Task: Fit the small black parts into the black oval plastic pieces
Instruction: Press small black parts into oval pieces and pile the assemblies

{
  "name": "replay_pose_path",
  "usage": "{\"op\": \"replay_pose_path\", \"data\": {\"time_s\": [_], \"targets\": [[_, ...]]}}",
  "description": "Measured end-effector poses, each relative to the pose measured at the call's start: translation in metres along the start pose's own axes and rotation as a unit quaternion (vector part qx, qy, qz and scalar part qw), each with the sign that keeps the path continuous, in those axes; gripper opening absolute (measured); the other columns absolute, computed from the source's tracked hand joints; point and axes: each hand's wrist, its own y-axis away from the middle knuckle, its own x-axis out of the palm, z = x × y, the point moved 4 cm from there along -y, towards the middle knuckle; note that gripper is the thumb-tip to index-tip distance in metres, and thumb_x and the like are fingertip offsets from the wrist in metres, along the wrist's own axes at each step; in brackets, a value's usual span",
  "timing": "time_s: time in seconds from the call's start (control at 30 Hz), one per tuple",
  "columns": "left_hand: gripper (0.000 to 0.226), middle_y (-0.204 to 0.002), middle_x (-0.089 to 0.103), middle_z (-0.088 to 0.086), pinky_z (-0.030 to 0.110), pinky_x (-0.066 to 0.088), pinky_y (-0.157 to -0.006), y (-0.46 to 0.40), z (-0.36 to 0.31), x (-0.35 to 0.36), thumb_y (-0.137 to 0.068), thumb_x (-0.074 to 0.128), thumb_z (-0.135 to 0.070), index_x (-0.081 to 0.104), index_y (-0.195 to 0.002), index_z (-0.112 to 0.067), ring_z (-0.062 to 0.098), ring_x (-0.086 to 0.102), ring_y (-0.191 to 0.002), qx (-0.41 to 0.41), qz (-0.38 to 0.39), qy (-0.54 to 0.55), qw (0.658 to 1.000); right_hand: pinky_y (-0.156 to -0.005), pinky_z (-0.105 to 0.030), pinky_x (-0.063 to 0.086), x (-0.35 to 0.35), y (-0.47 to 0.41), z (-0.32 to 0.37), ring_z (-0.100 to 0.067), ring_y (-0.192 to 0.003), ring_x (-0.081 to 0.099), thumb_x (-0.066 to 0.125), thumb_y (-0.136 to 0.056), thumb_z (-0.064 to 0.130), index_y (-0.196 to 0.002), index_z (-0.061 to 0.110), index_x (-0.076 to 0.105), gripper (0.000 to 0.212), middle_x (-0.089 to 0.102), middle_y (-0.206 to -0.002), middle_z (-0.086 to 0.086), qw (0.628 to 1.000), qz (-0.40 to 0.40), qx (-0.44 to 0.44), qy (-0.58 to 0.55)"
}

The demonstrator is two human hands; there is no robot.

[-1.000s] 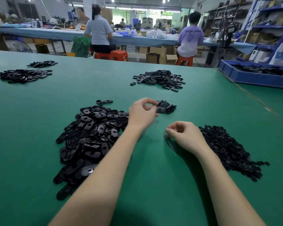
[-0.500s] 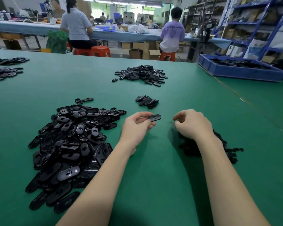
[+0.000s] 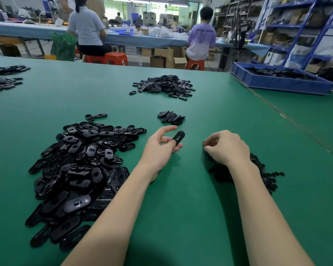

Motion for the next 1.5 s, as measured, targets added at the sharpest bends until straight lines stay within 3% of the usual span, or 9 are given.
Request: {"op": "replay_pose_path", "data": {"time_s": [0.23, 0.33, 0.5, 0.67, 0.83, 0.93, 1.03, 1.1, 1.5], "targets": [[0.016, -0.087, 0.068, 0.007, 0.026, 0.058, -0.087, -0.001, 0.0, -0.002, -0.098, 0.057, -0.002, 0.064, -0.094, -0.016, 0.012, 0.07, -0.076, -0.01, 0.003, 0.014, 1.0, -0.089, -0.034, 0.049, 0.007, -0.001, 0.002, -0.024, -0.119, 0.059, 0.058, -0.097, 0.036, -0.126, 0.037, 0.067, 0.031, 0.067, -0.126, 0.006, 0.999, -0.029, -0.018, 0.023], [0.005, -0.083, 0.076, 0.001, 0.031, 0.058, -0.087, -0.001, -0.002, -0.001, -0.095, 0.066, -0.012, 0.064, -0.097, -0.016, 0.011, 0.068, -0.075, -0.003, 0.002, 0.01, 1.0, -0.089, -0.034, 0.052, 0.011, -0.002, 0.003, -0.025, -0.116, 0.06, 0.057, -0.098, 0.036, -0.119, 0.038, 0.072, 0.026, 0.067, -0.125, 0.005, 0.999, -0.033, -0.017, 0.036], [0.018, -0.087, 0.078, -0.001, 0.012, 0.046, -0.058, 0.002, -0.009, 0.001, -0.093, 0.068, -0.015, 0.068, -0.1, -0.031, 0.007, 0.062, -0.069, 0.022, -0.004, -0.006, 1.0, -0.079, -0.031, 0.05, 0.01, -0.002, 0.002, -0.025, -0.107, 0.066, 0.066, -0.092, 0.037, -0.104, 0.039, 0.078, 0.017, 0.075, -0.11, 0.006, 0.998, -0.067, 0.016, 0.007], [0.02, -0.082, 0.076, -0.003, 0.027, 0.053, -0.071, 0.002, -0.007, -0.004, -0.09, 0.069, -0.011, 0.063, -0.104, -0.023, 0.014, 0.063, -0.062, 0.005, -0.037, 0.023, 0.999, -0.07, -0.027, 0.043, 0.01, 0.0, 0.006, -0.023, -0.099, 0.067, 0.069, -0.088, 0.031, -0.09, 0.036, 0.076, 0.009, 0.074, -0.098, 0.009, 0.996, -0.089, 0.022, -0.019], [0.014, -0.076, 0.077, -0.008, 0.016, 0.051, -0.06, 0.001, -0.006, -0.008, -0.093, 0.067, -0.01, 0.065, -0.102, -0.021, 0.007, 0.065, -0.059, -0.01, -0.06, 0.059, 0.996, -0.069, -0.027, 0.044, 0.01, 0.005, 0.013, -0.019, -0.089, 0.065, 0.068, -0.083, 0.029, -0.084, 0.032, 0.073, 0.006, 0.072, -0.087, 0.014, 0.994, -0.084, 0.003, -0.068], [0.013, -0.081, 0.078, -0.003, 0.01, 0.043, -0.052, -0.001, -0.006, -0.01, -0.091, 0.07, -0.013, 0.064, -0.098, -0.023, 0.002, 0.059, -0.061, -0.004, -0.07, 0.056, 0.996, -0.067, -0.026, 0.044, 0.01, 0.003, 0.024, -0.005, -0.075, 0.063, 0.07, -0.08, 0.031, -0.08, 0.033, 0.074, 0.004, 0.071, -0.074, 0.019, 0.977, -0.04, -0.012, -0.208], [0.012, -0.078, 0.077, 0.0, 0.012, 0.047, -0.058, -0.002, -0.006, -0.011, -0.091, 0.07, -0.009, 0.066, -0.097, -0.019, 0.004, 0.064, -0.065, 0.0, -0.082, 0.09, 0.993, -0.053, -0.018, 0.039, 0.01, 0.005, 0.039, -0.001, -0.05, 0.049, 0.074, -0.085, 0.021, -0.079, 0.028, 0.076, 0.01, 0.065, -0.067, 0.016, 0.913, 0.044, -0.033, -0.403], [0.011, -0.077, 0.076, 0.001, 0.015, 0.053, -0.066, -0.002, -0.006, -0.01, -0.093, 0.067, -0.004, 0.067, -0.098, -0.014, 0.008, 0.07, -0.072, -0.004, -0.076, 0.122, 0.99, -0.045, -0.014, 0.033, 0.012, 0.009, 0.045, -0.006, -0.051, 0.042, 0.073, -0.089, 0.018, -0.08, 0.029, 0.078, 0.015, 0.068, -0.076, 0.011, 0.887, 0.09, -0.04, -0.451], [0.012, -0.076, 0.077, 0.002, 0.022, 0.059, -0.082, 0.002, -0.009, -0.003, -0.093, 0.062, 0.005, 0.06, -0.097, -0.006, 0.022, 0.076, -0.088, -0.033, -0.032, 0.195, 0.98, -0.044, -0.014, 0.035, 0.014, 0.01, 0.046, -0.011, -0.05, 0.044, 0.063, -0.097, 0.011, -0.091, 0.023, 0.078, 0.02, 0.065, -0.069, 0.006, 0.877, 0.078, -0.061, -0.471]]}}
